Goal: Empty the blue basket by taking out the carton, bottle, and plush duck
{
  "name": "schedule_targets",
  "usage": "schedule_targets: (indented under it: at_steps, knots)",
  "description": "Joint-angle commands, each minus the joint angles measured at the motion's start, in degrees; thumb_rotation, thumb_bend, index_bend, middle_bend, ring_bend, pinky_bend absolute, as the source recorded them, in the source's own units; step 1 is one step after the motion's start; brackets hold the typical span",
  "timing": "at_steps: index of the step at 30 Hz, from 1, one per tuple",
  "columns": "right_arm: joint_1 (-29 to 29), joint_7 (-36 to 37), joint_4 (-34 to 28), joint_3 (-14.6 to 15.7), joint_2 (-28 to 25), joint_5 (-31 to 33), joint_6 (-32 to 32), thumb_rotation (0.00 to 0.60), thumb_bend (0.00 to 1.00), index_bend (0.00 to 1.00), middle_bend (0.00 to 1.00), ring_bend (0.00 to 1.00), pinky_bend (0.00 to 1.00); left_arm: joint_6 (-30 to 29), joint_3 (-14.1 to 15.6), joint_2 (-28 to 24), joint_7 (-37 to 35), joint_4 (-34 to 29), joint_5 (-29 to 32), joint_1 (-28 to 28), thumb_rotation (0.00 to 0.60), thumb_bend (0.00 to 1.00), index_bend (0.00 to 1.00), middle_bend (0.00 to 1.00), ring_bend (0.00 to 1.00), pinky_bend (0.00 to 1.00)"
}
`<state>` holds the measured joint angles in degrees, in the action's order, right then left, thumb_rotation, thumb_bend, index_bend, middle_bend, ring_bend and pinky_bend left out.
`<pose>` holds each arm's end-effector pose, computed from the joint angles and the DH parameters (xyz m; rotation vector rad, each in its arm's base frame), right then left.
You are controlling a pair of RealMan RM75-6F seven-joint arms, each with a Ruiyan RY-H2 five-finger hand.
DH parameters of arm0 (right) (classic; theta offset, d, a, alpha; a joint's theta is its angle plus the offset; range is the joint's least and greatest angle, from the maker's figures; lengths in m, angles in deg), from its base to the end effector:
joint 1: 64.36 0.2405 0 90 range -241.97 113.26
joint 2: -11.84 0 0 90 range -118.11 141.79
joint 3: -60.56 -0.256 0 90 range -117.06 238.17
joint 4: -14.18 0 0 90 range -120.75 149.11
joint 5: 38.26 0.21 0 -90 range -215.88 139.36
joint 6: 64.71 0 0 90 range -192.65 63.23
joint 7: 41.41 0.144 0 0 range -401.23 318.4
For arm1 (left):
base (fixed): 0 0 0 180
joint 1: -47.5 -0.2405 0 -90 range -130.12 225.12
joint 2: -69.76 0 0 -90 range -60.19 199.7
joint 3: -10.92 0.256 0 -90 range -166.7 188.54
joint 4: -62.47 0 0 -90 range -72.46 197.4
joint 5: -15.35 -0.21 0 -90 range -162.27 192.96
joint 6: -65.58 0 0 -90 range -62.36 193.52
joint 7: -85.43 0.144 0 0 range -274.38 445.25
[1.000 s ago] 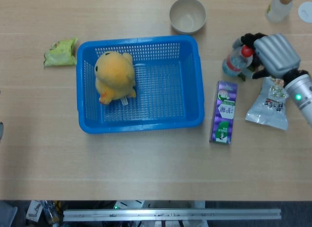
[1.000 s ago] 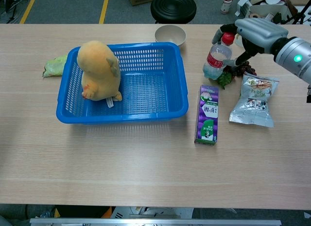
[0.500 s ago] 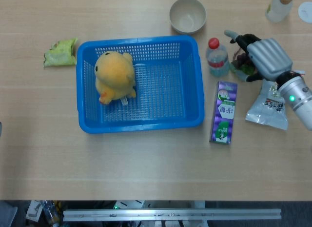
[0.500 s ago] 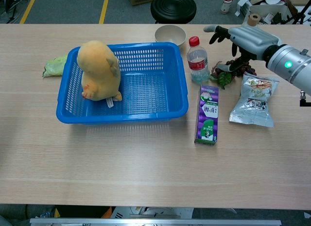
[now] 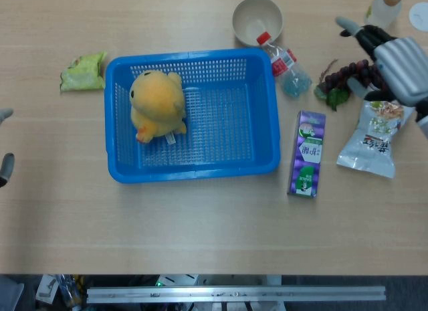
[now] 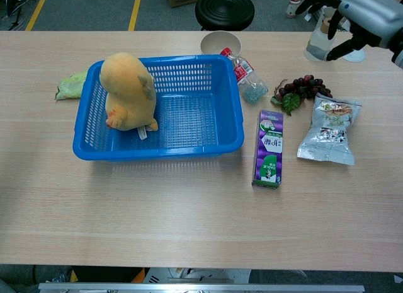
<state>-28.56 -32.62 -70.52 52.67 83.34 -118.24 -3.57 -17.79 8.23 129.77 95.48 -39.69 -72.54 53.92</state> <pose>-0.2055 -0.3466 0.0935 1.7474 -0.9687 1.1150 -0.2737 0.1850 0.1604 -1.4865 -0.8316 -0.8741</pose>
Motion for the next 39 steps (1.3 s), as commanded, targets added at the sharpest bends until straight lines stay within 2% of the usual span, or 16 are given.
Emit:
schedule_targets:
  at_steps: [1,7,14,17,20,23,25,30,39]
  knots:
    - [-3.18,-1.65,-3.97,1.01,-4.05,-0.60,2.69,0.600,0.31,0.02,0.23,0.20,0.48,1.60,-0.36,-0.25,-0.46,-0.60,-0.22,1.34,0.600,0.37,0.19,0.27,0.23,0.28]
    - [-7.83,-3.14,-6.93,3.77,-8.38,-1.74,6.14,0.600,0.31,0.02,0.23,0.20,0.48,5.04,-1.50,-0.51,-2.13,-1.42,-0.25,4.53,0.600,0.37,0.18,0.26,0.23,0.28]
    - [-12.55,-1.67,-7.44,5.21,-10.60,-3.89,11.70,0.600,0.31,0.02,0.23,0.20,0.48,10.54,-3.07,-0.22,-6.09,-2.37,0.78,9.14,0.597,0.36,0.09,0.22,0.20,0.28]
    - [-14.27,-0.99,-7.50,5.48,-11.49,-5.29,14.37,0.600,0.31,0.02,0.23,0.20,0.48,15.02,-3.55,-0.76,-6.40,-3.46,2.13,11.95,0.545,0.30,0.01,0.15,0.14,0.28]
    - [-15.51,-0.48,-7.98,5.37,-12.53,-6.38,16.49,0.600,0.31,0.03,0.23,0.20,0.48,19.85,-4.28,-0.88,-5.27,-4.35,3.87,15.23,0.495,0.27,0.00,0.09,0.10,0.27]
    - [-16.12,-0.44,-8.70,4.92,-13.55,-6.73,17.50,0.600,0.31,0.02,0.23,0.20,0.48,23.89,-5.49,-0.49,-3.63,-5.23,6.32,18.49,0.489,0.26,0.00,0.03,0.07,0.26]
    - [-16.26,-0.20,-9.35,4.54,-14.15,-6.80,17.67,0.600,0.31,0.02,0.23,0.20,0.48,26.54,-6.51,0.08,-3.17,-5.53,8.49,20.75,0.498,0.26,0.00,0.01,0.05,0.26]
    - [-16.34,0.13,-10.37,3.98,-15.14,-7.80,17.96,0.600,0.31,0.02,0.23,0.20,0.48,32.02,-8.18,2.05,-0.85,-4.84,14.17,25.69,0.571,0.25,0.00,0.00,0.02,0.27]
    - [-16.68,1.54,-10.76,3.56,-15.52,-8.42,17.58,0.600,0.31,0.02,0.23,0.20,0.48,37.60,-9.28,6.68,4.92,-2.32,25.39,33.15,0.600,0.25,0.00,0.00,0.00,0.27]
